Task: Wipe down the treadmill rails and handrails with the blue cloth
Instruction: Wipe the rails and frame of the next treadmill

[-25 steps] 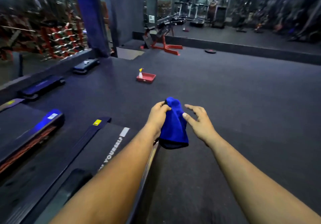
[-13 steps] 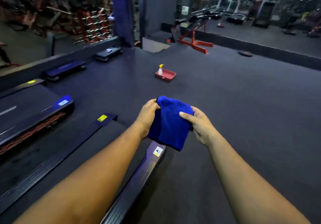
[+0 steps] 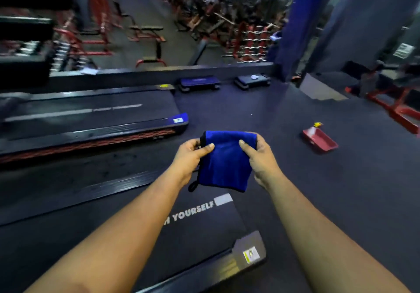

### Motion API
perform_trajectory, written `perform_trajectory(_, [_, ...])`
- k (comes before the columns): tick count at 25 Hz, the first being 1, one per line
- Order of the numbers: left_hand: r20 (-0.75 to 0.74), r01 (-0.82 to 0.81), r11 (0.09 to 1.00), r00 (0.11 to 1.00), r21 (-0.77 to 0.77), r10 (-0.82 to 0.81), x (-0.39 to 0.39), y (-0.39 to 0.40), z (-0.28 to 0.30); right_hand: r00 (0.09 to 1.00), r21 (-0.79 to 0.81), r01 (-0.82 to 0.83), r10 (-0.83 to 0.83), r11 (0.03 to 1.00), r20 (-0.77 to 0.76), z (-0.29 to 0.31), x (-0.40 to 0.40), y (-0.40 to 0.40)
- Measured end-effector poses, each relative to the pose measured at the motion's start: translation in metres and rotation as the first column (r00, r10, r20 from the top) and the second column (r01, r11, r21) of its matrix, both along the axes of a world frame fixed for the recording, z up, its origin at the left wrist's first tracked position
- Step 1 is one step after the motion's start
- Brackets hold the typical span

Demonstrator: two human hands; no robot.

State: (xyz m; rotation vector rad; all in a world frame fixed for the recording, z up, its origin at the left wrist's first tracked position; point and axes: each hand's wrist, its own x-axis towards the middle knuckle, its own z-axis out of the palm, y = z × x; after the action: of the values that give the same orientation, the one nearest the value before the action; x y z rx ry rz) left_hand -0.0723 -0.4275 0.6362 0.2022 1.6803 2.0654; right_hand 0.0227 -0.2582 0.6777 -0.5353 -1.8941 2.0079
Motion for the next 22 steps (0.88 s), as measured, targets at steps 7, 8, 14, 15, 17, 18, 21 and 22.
perform_trajectory(7, [-0.016, -0.421, 0.906, 0.906, 0.051, 0.422, -0.094, -0.074, 0.008, 0.914, -0.085, -0.407, 0.405, 0.910, -0.037, 0.003, -0.165, -0.066])
perform_trajectory(8, [-0.034, -0.488, 0.871, 0.871, 0.046, 0.490, -0.108, -0.085, 0.003, 0.875, -0.141, -0.483, 0.482, 0.864, -0.041, -0.003, -0.189, -0.076])
perform_trajectory(14, [-0.038, -0.799, 0.600, 0.599, 0.045, 0.800, -0.189, -0.140, 0.002, 0.575, -0.240, -0.788, 0.817, 0.567, 0.040, -0.030, -0.331, -0.139])
perform_trajectory(15, [-0.025, -0.829, 0.559, 0.559, -0.007, 0.829, -0.196, -0.147, 0.008, 0.539, -0.258, -0.805, 0.840, 0.534, 0.055, -0.025, -0.348, -0.147])
perform_trajectory(17, [-0.033, -0.886, 0.441, 0.450, -0.143, 0.892, -0.197, -0.159, 0.031, 0.430, -0.295, -0.852, 0.900, 0.432, 0.077, -0.004, -0.380, -0.165])
perform_trajectory(18, [-0.030, -0.903, 0.391, 0.403, -0.180, 0.915, -0.193, -0.163, 0.043, 0.383, -0.291, -0.875, 0.921, 0.388, 0.077, 0.008, -0.389, -0.171])
perform_trajectory(21, [0.089, -0.915, 0.323, 0.311, -0.240, 0.946, -0.162, -0.169, 0.098, 0.197, -0.255, -0.943, 0.977, 0.212, 0.082, 0.054, -0.403, -0.202])
perform_trajectory(22, [0.152, -0.886, 0.386, 0.358, -0.256, 0.921, -0.148, -0.168, 0.113, 0.168, -0.240, -0.953, 0.982, 0.184, 0.085, 0.067, -0.399, -0.211])
